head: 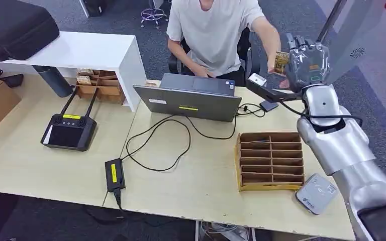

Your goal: Pass the card to the sensor for recognition and then transmit it.

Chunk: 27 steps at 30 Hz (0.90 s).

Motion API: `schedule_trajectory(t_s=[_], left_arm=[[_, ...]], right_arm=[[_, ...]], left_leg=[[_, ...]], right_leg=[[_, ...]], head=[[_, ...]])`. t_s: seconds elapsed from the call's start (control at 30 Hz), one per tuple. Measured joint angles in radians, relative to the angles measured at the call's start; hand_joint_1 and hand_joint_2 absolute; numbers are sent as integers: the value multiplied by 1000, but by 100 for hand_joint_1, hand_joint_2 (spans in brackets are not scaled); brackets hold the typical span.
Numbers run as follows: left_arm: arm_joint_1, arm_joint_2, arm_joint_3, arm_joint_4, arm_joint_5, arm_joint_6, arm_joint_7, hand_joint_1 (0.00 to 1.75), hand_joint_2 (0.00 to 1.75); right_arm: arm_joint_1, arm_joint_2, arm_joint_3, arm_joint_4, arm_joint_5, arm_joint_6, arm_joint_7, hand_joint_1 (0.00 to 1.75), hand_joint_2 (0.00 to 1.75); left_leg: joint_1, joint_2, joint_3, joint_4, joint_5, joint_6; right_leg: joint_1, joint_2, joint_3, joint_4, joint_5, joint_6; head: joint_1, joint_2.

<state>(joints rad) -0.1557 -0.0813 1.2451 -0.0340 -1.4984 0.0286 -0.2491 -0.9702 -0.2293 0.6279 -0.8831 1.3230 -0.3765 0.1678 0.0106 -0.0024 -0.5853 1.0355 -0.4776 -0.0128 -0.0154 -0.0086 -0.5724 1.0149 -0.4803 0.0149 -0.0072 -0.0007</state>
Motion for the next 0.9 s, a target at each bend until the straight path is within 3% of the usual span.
schedule_trajectory(t_s=[0.47, 0.8, 0.9], left_arm=[[2, -1, 0, -10, -1, -8, 10, 0, 175], [13, -1, 9, -18, -1, -10, 7, 0, 175], [16, -2, 19, -18, -1, -7, 3, 0, 175]], right_arm=[[-2, -17, 1, 0, 18, 9, 5, 0, 175], [-23, -147, -30, 7, 29, 21, 27, 0, 175], [-25, -239, -60, 16, 5, 19, 32, 0, 175]], left_leg=[[0, 0, 0, 0, 0, 0], [0, -1, 0, 2, 0, 0], [0, -10, -3, 3, 1, 1]], right_leg=[[0, 0, 0, 0, 0, 0], [0, 0, -1, -1, 0, 0], [0, -10, 0, -1, 0, 1]], head=[[0, 0], [0, 0], [1, 0]])
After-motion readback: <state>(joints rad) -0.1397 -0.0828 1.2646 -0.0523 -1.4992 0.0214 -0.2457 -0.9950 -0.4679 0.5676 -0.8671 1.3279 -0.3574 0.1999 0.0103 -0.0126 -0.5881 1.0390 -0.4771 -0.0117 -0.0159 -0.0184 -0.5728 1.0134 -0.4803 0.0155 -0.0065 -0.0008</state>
